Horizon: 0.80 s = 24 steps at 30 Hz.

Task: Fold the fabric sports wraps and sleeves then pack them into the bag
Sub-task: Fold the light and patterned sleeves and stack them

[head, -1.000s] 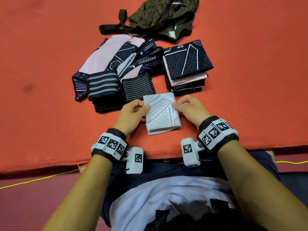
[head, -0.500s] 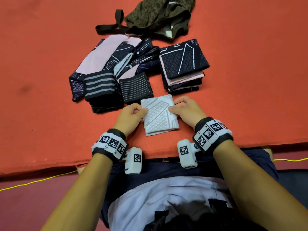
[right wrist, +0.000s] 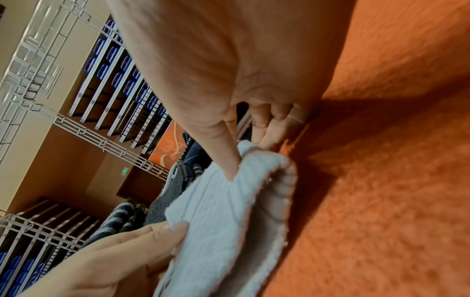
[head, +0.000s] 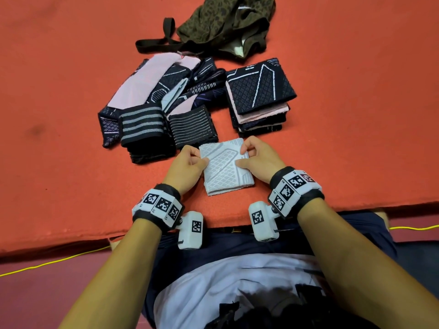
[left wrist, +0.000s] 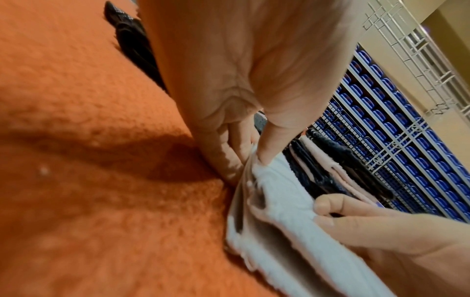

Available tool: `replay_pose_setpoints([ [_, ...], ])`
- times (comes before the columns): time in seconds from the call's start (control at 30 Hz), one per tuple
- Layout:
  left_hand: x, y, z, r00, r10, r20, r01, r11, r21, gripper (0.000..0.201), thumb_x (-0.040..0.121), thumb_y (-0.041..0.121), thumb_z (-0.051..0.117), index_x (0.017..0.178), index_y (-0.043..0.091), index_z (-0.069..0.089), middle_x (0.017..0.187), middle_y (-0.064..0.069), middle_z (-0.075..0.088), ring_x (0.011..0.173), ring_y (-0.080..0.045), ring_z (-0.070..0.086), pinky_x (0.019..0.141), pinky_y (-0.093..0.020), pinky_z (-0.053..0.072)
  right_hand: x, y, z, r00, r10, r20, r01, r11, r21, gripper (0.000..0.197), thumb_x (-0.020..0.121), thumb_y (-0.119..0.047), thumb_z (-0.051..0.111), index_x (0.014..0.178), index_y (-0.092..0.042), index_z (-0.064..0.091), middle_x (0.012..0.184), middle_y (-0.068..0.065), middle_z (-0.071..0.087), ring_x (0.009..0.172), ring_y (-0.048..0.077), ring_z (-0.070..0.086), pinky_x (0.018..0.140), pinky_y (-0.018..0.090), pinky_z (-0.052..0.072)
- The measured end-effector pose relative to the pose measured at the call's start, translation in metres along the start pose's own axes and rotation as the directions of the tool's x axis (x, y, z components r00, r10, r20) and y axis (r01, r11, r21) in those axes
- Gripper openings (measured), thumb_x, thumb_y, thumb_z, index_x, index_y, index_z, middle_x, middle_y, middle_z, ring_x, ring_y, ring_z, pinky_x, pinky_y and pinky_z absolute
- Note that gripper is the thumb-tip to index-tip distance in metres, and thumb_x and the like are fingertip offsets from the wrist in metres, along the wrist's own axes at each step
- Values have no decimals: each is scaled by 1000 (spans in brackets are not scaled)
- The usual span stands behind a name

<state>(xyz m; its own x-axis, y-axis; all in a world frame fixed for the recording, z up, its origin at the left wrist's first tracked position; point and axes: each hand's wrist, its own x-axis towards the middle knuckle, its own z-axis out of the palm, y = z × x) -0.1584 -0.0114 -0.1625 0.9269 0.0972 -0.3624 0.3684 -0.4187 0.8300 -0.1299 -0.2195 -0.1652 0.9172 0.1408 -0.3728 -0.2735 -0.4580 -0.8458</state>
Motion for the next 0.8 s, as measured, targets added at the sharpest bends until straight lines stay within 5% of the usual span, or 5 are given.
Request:
replay_pose_setpoints([
  [0.13, 0, -1, 3, 995, 95, -5, -95, 995, 0, 22, 96, 13, 60, 88, 20, 41, 61, -1, 44, 54, -16, 39, 53, -30, 37, -1, 1, -2, 1000, -24, 8, 24, 999, -48, 21, 83, -7, 72, 93, -22, 62, 82, -17, 46, 69, 1, 47, 60, 22, 36],
  [0.27, -1, 7, 11, 987, 133, 90, -130, 991, -40, 20, 93, 4, 63, 92, 18, 48, 69, 4, 58, 56, -14, 56, 58, -35, 50, 0, 2, -10, 999, -10, -41, 7, 998, -64, 24, 82, -8, 71, 96, -27, 65, 97, -6, 56, 73, 10, 56, 63, 26, 44],
  [0.4, 5, 22, 27, 970, 105, 219, -102, 994, -22, 35, 86, 2, 72, 108, 21, 53, 97, -6, 68, 85, -26, 72, 76, -45, 61, 1, 3, -33, 995, -6, -99, -4, 995, -102, 28, 81, -5, 71, 97, -28, 67, 92, -9, 57, 73, 12, 56, 62, 27, 45],
  [0.67, 33, 58, 64, 940, 161, 300, -219, 961, 171, 40, 83, 9, 75, 117, 24, 58, 83, 8, 59, 68, -6, 58, 71, -24, 49, 7, 11, -76, 963, 55, -262, -125, 958, -258, 31, 79, -4, 66, 93, -32, 66, 86, -3, 61, 69, 16, 56, 53, 24, 39],
  [0.8, 39, 60, 66, 938, 158, 310, -252, 923, 291, 36, 83, 19, 77, 114, 23, 60, 80, -1, 67, 64, -13, 63, 74, -35, 59, 10, 14, -72, 953, 60, -297, -163, 928, -335, 34, 80, -1, 61, 93, -33, 63, 114, 4, 52, 95, 23, 56, 73, 25, 39],
])
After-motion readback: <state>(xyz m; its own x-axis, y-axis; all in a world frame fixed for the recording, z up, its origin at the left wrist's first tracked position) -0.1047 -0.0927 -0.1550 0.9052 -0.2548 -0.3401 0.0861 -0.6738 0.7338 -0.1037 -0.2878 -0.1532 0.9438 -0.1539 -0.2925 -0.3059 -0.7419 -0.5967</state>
